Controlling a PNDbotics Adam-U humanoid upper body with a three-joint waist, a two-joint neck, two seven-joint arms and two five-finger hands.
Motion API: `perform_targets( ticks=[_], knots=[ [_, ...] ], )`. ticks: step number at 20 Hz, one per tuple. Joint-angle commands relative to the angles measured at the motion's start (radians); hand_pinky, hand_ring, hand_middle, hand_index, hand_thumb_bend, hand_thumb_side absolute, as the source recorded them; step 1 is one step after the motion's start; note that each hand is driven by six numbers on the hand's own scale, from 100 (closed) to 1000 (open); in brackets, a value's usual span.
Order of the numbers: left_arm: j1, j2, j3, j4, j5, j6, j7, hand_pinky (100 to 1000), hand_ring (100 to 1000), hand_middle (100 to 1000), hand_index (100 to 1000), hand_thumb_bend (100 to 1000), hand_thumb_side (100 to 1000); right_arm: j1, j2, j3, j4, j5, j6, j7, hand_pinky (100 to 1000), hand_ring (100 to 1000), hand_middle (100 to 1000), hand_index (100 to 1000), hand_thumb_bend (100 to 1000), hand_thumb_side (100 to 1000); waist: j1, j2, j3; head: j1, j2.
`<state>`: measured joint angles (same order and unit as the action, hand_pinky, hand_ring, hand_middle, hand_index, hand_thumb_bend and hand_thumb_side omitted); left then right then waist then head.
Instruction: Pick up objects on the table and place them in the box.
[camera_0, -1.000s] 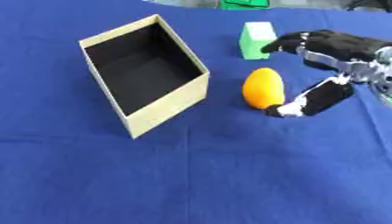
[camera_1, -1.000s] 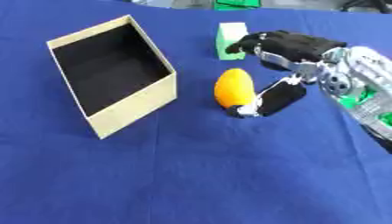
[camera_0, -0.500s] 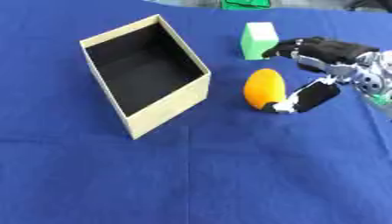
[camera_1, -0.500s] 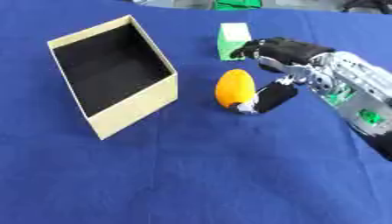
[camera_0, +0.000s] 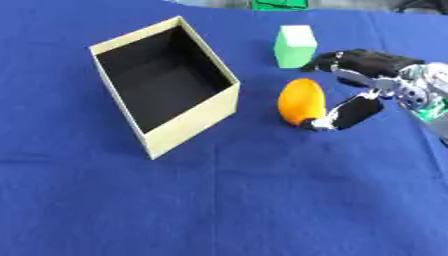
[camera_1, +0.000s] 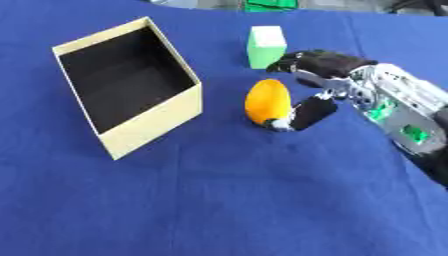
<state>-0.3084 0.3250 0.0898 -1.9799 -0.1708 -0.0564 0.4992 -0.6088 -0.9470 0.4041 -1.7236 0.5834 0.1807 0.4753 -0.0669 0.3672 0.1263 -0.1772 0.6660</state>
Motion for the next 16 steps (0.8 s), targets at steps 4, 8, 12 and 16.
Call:
perform_targets(
  ticks=[4,8,12,16],
  knots=[
    [-0.009,0.012,-0.001,-0.020,0.002,-0.001,-0.003,524,687,646,783,234,1000,-0.023,-0.015,-0.004,0.017,0.011,-0.002,0.003,922,979,863,942,519,594,0.001,-0.018,0.000,-0.002,-0.014],
    [-0.008,0.012,-0.001,-0.020,0.002,-0.001,-0.003,523,688,647,783,230,1000,-0.028,-0.009,-0.001,0.034,0.014,-0.004,-0.008,907,964,800,883,488,554,0.002,-0.019,0.000,-0.002,-0.015],
    [-0.008,0.012,0.000,-0.020,0.002,-0.001,-0.004,523,688,647,782,230,1000,-0.030,-0.006,-0.001,0.043,0.014,-0.003,-0.031,882,940,738,815,427,481,0.001,-0.019,-0.001,-0.002,-0.015],
    [-0.008,0.011,-0.001,-0.020,0.001,-0.001,-0.005,520,686,646,782,228,1000,-0.031,-0.004,-0.001,0.044,0.012,0.005,-0.060,851,905,655,761,387,419,0.001,-0.018,-0.002,-0.002,-0.016]
  ],
)
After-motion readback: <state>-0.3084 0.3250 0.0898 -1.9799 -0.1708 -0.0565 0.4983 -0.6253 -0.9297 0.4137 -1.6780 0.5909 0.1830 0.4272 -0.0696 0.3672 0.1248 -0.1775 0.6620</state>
